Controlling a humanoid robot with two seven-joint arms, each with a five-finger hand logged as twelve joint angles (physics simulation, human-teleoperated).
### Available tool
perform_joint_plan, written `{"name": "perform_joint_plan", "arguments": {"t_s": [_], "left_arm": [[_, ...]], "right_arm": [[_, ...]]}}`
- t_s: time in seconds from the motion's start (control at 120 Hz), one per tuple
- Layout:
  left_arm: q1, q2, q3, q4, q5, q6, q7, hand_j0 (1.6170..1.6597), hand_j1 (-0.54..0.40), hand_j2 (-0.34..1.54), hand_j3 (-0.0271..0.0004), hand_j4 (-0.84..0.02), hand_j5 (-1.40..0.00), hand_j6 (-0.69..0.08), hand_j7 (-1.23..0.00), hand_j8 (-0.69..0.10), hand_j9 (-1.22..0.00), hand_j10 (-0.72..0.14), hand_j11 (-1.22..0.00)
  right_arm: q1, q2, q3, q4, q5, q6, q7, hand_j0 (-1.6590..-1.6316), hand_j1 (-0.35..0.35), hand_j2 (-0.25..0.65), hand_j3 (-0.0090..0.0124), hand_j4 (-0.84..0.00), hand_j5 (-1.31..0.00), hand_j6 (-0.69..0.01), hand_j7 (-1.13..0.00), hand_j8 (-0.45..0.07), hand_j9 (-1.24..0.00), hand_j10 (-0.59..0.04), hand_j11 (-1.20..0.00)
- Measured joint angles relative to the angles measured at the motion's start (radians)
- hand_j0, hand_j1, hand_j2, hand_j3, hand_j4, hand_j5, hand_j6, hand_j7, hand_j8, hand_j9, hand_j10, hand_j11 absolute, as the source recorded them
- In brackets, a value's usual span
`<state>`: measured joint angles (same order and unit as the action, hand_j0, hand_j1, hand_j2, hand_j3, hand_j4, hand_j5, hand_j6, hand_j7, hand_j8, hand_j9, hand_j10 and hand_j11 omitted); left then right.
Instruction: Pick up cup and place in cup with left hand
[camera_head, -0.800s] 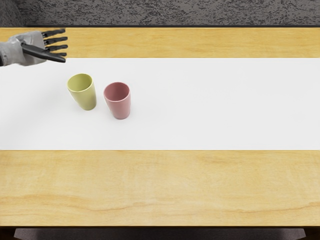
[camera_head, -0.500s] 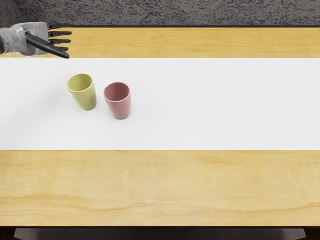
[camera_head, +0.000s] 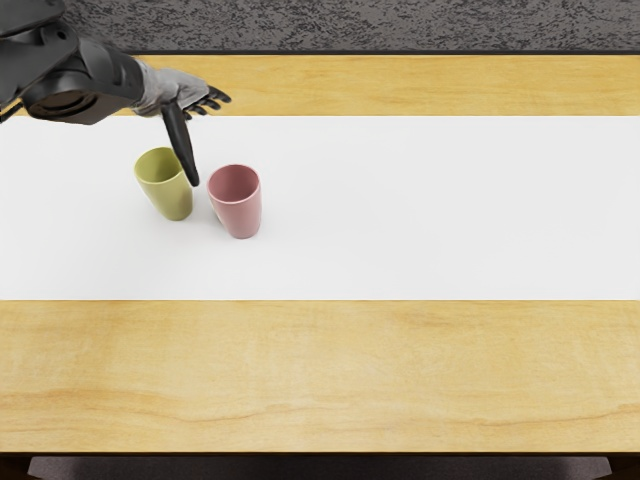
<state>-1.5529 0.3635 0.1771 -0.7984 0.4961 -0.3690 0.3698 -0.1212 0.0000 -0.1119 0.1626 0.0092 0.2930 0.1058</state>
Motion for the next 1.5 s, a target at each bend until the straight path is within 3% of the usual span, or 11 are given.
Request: {"name": "perform_joint_plan", "arguments": {"t_s": [0.117, 0.233, 0.4, 0.625, 0.933, 1.308, 1.5], "left_arm": [[-0.014, 0.003, 0.059, -0.131, 0.063, 0.137, 0.000, 1.6580, 0.317, 0.01, 0.0000, -0.029, -0.04, -0.029, -0.04, -0.029, -0.04, -0.028, -0.04], [-0.021, 0.021, 0.082, -0.265, 0.086, 0.204, 0.001, 1.6581, 0.297, 0.01, 0.0000, -0.046, -0.06, -0.046, -0.06, -0.046, -0.06, -0.045, -0.06], [-0.010, 0.019, 0.123, -0.348, 0.101, 0.310, 0.000, 1.6581, 0.249, 0.02, 0.0000, -0.086, -0.11, -0.087, -0.11, -0.087, -0.11, -0.086, -0.11], [-0.003, 0.020, 0.139, -0.398, 0.132, 0.365, -0.001, 1.6581, 0.108, 0.04, 0.0000, -0.204, -0.26, -0.205, -0.26, -0.204, -0.26, -0.203, -0.26], [-0.001, 0.010, 0.173, -0.413, 0.143, 0.442, 0.001, 1.6581, -0.005, 0.06, 0.0000, -0.298, -0.39, -0.298, -0.39, -0.298, -0.39, -0.298, -0.38], [-0.003, 0.005, 0.185, -0.427, 0.143, 0.448, 0.004, 1.6580, -0.102, 0.09, 0.0000, -0.365, -0.48, -0.365, -0.48, -0.365, -0.48, -0.364, -0.48], [-0.006, 0.006, 0.189, -0.427, 0.143, 0.448, 0.004, 1.6571, -0.128, 0.09, 0.0000, -0.408, -0.55, -0.387, -0.55, -0.302, -0.55, -0.363, -0.55]], "right_arm": [[0.000, 0.000, 0.000, 0.000, 0.000, 0.000, 0.000, -1.6581, -0.335, -0.002, 0.0000, -0.011, -0.01, -0.011, -0.01, -0.011, -0.01, -0.011, -0.01], [0.000, 0.000, 0.000, 0.000, 0.000, 0.000, 0.000, -1.6581, -0.335, -0.002, 0.0000, -0.011, -0.01, -0.011, -0.01, -0.011, -0.01, -0.011, -0.01], [0.000, 0.000, 0.000, 0.000, 0.000, 0.000, 0.000, -1.6581, -0.335, -0.002, 0.0000, -0.011, -0.01, -0.011, -0.01, -0.011, -0.01, -0.011, -0.01], [0.000, 0.000, 0.000, 0.000, 0.000, 0.000, 0.000, -1.6581, -0.335, -0.002, 0.0000, -0.011, -0.01, -0.011, -0.01, -0.011, -0.01, -0.011, -0.01], [0.000, 0.000, 0.000, 0.000, 0.000, 0.000, 0.000, -1.6581, -0.335, -0.002, 0.0000, -0.011, -0.01, -0.011, -0.01, -0.011, -0.01, -0.011, -0.01], [0.000, 0.000, 0.000, 0.000, 0.000, 0.000, 0.000, -1.6581, -0.335, -0.002, 0.0000, -0.011, -0.01, -0.011, -0.01, -0.011, -0.01, -0.011, -0.01], [0.000, 0.000, 0.000, 0.000, 0.000, 0.000, 0.000, -1.6581, -0.335, -0.002, 0.0000, -0.011, -0.01, -0.011, -0.01, -0.011, -0.01, -0.011, -0.01]]}}
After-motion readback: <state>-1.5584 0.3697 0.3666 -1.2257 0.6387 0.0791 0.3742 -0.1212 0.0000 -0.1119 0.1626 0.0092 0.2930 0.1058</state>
